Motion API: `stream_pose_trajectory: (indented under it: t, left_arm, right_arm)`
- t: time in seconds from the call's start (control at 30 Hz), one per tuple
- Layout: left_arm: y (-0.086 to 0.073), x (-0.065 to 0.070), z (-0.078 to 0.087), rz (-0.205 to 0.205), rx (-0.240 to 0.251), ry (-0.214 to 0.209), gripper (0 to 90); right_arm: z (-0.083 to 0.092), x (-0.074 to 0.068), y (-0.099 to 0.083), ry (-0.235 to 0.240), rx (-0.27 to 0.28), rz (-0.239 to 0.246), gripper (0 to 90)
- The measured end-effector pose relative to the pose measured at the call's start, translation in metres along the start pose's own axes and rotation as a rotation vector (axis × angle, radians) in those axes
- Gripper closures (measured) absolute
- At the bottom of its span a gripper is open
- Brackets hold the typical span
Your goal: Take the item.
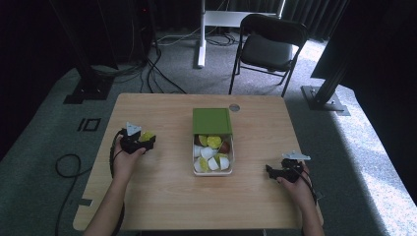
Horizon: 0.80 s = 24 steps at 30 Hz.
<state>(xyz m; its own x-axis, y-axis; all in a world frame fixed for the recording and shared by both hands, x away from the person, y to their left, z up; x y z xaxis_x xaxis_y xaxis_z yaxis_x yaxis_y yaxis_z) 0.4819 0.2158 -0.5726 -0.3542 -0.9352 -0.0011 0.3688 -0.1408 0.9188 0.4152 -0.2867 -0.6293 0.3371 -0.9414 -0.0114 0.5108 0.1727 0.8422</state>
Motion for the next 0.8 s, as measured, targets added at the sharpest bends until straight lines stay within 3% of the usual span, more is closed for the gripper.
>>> stream_pose_trajectory:
  t: [0.27, 0.57, 0.67, 0.8]
  left_arm:
    - [0.01, 0.025, 0.016, -0.023, 0.088, -0.128, 29.9]
    - [0.019, 0.06, 0.043, -0.118, 0.175, -0.281, 29.8]
    - [0.02, 0.072, 0.052, -0.131, 0.203, -0.336, 29.8]
    - [0.015, 0.085, 0.063, -0.165, 0.199, -0.401, 29.8]
  right_arm:
    - [0.0, 0.0, 0.0, 0.0, 0.0, 0.0, 11.4]
    - [0.0, 0.0, 0.0, 0.0, 0.001, 0.0, 11.4]
    - [0.0, 0.0, 0.0, 0.0, 0.001, -0.001, 11.4]
    - [0.0, 0.0, 0.0, 0.0, 0.001, 0.002, 11.4]
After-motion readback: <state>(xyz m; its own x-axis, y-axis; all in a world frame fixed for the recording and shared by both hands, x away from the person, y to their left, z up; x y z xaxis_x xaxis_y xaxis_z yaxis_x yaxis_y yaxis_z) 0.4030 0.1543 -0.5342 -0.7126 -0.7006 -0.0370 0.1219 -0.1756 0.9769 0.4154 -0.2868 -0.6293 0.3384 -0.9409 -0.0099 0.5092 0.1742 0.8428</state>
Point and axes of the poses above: each handheld gripper's, and its own axes: z roughly backward along the jaws, y roughly out of its top, x roughly to its right, the point moved 10 cm from there along -z, roughly forward along the jaws, and after that the axes turned 11 degrees about x, right-handed, at the moved point
